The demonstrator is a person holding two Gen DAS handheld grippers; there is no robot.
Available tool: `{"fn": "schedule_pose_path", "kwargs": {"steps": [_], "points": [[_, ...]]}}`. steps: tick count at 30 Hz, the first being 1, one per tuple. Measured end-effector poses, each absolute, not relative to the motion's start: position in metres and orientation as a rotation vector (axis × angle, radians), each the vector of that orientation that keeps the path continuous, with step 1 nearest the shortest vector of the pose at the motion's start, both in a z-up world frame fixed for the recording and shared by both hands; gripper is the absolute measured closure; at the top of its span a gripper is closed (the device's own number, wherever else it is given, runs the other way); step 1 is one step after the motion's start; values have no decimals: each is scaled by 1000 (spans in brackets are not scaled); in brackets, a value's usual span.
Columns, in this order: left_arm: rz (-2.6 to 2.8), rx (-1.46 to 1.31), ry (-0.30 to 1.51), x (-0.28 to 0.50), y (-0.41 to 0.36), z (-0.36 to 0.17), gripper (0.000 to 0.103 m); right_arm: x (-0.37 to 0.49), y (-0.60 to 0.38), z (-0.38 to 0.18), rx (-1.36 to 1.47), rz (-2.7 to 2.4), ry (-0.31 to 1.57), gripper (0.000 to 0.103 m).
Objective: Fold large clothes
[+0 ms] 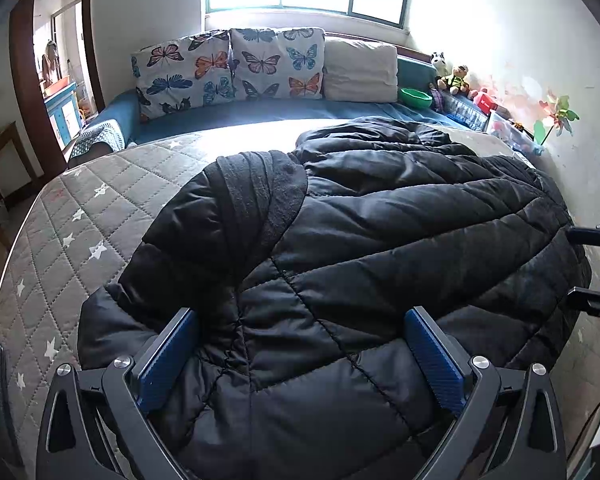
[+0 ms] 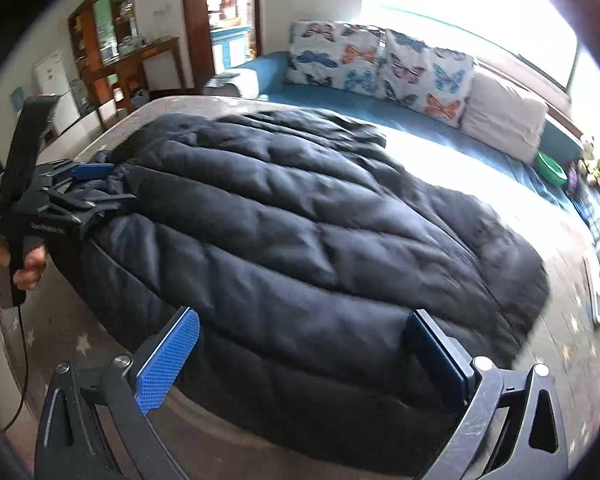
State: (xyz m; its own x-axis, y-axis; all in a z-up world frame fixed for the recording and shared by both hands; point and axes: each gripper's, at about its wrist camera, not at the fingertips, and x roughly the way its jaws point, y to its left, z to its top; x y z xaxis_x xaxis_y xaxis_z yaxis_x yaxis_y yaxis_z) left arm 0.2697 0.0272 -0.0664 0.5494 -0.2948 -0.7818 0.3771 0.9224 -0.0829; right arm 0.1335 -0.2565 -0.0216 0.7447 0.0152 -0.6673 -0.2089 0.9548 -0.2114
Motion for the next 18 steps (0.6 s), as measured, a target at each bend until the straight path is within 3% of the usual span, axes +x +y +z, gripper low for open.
{"fn": "schedule_pose_path", "kwargs": {"steps": [10,18], "points": [[-417,95,909,269,27,-65,0,141,-282,-54,-216,120,726,0],[-464,52,863,281,45,-8,0,138,-284,-9,-271,128,726,0]]}}
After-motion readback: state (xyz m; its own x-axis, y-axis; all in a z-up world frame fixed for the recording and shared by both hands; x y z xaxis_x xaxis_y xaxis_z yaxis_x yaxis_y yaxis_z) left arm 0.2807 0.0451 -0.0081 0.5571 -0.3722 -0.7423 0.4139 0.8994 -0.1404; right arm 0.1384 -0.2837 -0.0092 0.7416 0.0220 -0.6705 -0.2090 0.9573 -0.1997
